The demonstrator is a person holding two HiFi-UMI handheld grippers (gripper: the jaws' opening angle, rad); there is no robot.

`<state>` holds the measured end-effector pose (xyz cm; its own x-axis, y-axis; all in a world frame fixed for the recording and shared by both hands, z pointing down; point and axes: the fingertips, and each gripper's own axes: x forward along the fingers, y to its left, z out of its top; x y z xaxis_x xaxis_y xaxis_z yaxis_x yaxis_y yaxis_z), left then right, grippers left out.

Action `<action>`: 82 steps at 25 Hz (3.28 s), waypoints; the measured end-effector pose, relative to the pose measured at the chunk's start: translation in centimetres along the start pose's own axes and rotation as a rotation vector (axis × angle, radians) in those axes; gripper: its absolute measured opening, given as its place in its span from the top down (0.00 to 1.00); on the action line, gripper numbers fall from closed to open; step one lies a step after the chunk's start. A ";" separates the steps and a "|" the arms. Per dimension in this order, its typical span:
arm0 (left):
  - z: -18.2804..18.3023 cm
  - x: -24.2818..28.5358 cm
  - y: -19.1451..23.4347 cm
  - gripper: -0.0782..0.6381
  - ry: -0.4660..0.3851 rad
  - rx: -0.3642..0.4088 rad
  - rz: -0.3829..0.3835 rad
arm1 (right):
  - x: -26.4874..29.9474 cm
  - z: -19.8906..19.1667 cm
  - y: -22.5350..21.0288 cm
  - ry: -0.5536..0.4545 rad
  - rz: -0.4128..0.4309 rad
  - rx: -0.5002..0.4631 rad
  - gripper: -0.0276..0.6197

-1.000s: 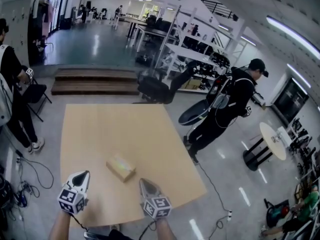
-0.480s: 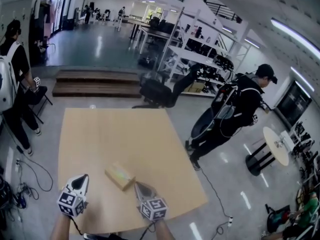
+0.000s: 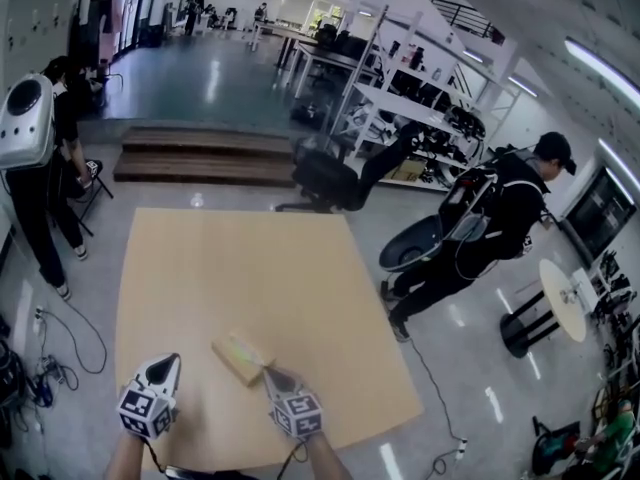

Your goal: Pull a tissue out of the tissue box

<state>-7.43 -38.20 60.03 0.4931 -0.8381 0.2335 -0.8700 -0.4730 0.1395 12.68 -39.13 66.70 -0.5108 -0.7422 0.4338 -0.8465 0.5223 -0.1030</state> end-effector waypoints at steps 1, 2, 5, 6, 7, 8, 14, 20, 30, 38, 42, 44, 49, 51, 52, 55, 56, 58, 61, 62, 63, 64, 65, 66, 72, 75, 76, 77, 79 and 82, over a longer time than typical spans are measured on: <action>0.0 0.1 0.1 0.88 0.002 0.001 0.001 | 0.5 -0.3 -0.2 0.017 0.000 -0.006 0.93; 0.1 0.3 0.1 0.88 0.007 0.001 -0.001 | 0.9 -0.6 -0.3 0.031 0.002 -0.009 0.93; 0.0 0.5 0.2 0.88 0.018 -0.001 0.002 | 2.0 -1.6 -0.7 0.069 0.013 -0.012 0.89; -0.2 0.6 0.4 0.88 0.018 -0.001 0.007 | 2.3 -2.0 -0.8 0.081 0.016 -0.010 0.87; -0.3 0.6 0.5 0.88 0.019 0.000 0.011 | 2.6 -2.3 -0.9 0.089 0.018 -0.008 0.85; -0.4 0.6 0.6 0.88 0.021 0.001 0.013 | 2.8 -2.6 -1.0 0.095 0.018 -0.007 0.84; -0.8 0.4 1.0 0.88 0.033 -0.001 0.023 | 3.9 -3.5 -1.6 0.126 0.010 -0.006 0.79; -1.2 0.3 1.7 0.88 0.042 -0.002 0.032 | 5.5 -4.7 -1.6 0.179 0.020 -0.031 0.74; -1.2 0.1 2.6 0.88 0.050 -0.006 0.053 | 7.8 -6.1 -2.2 0.225 0.010 -0.043 0.74; -1.2 0.0 3.4 0.88 0.054 -0.006 0.065 | 8.8 -5.9 -2.0 0.230 0.008 -0.033 0.74; -1.5 0.2 3.7 0.88 0.055 -0.005 0.066 | 8.9 -6.0 -2.1 0.233 -0.001 -0.036 0.74; -1.8 0.2 3.6 0.88 0.057 -0.006 0.066 | 8.8 -6.3 -2.3 0.228 -0.009 -0.046 0.79; -1.8 0.2 2.9 0.88 0.061 -0.013 0.062 | 8.4 -6.9 -2.6 0.239 -0.012 -0.050 0.83; -1.7 0.2 2.6 0.88 0.067 -0.013 0.055 | 8.2 -6.6 -2.3 0.245 -0.006 -0.040 0.83; -1.8 0.2 2.7 0.88 0.068 -0.011 0.057 | 8.0 -6.5 -2.3 0.243 -0.009 -0.040 0.84; -2.2 0.2 2.7 0.88 0.065 -0.007 0.064 | 7.9 -6.6 -2.4 0.237 -0.016 -0.046 0.88; -2.3 0.2 2.6 0.88 0.066 -0.007 0.064 | 8.0 -6.6 -2.4 0.235 -0.016 -0.050 0.88; -2.2 0.2 2.5 0.88 0.071 -0.008 0.063 | 8.0 -6.5 -2.5 0.233 -0.019 -0.055 0.90; -2.2 0.0 2.7 0.88 0.065 -0.006 0.070 | 8.0 -6.5 -2.5 0.235 -0.025 -0.058 0.92; -2.2 0.0 2.7 0.88 0.062 -0.005 0.072 | 8.0 -6.7 -2.5 0.243 -0.026 -0.055 0.94; -2.1 0.0 2.7 0.88 0.061 -0.004 0.072 | 7.9 -6.8 -2.5 0.250 -0.026 -0.051 0.94; -2.1 0.1 2.6 0.88 0.060 -0.003 0.072 | 7.9 -6.8 -2.6 0.251 -0.025 -0.051 0.94; -2.1 0.2 2.6 0.88 0.059 -0.002 0.071 | 7.9 -6.7 -2.6 0.243 -0.023 -0.052 0.94; -2.1 0.2 2.5 0.88 0.058 -0.002 0.070 | 7.9 -6.6 -2.7 0.237 -0.023 -0.051 0.94; -2.1 0.0 2.2 0.88 0.052 -0.010 0.066 | 7.5 -6.3 -2.4 0.202 -0.030 -0.041 0.94; -1.8 0.2 2.3 0.88 0.049 -0.011 0.065 | 7.8 -6.1 -2.7 0.169 -0.037 -0.031 0.94; -1.8 0.3 2.4 0.88 0.049 -0.011 0.064 | 7.7 -6.0 -2.8 0.172 -0.040 -0.027 0.94; -1.8 0.3 2.5 0.88 0.048 -0.012 0.064 | 7.7 -6.1 -2.9 0.172 -0.042 -0.025 0.94; -1.9 0.3 2.4 0.88 0.046 -0.013 0.066 | 7.7 -6.2 -3.1 0.163 -0.046 -0.029 0.94; -1.8 0.1 2.3 0.88 0.040 -0.013 0.066 | 7.1 -5.8 -2.8 0.166 -0.048 -0.027 0.94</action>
<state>-9.35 -38.91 62.07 0.4347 -0.8556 0.2810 -0.9006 -0.4132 0.1351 12.34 -43.42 75.23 -0.4358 -0.6883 0.5800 -0.8639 0.5005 -0.0552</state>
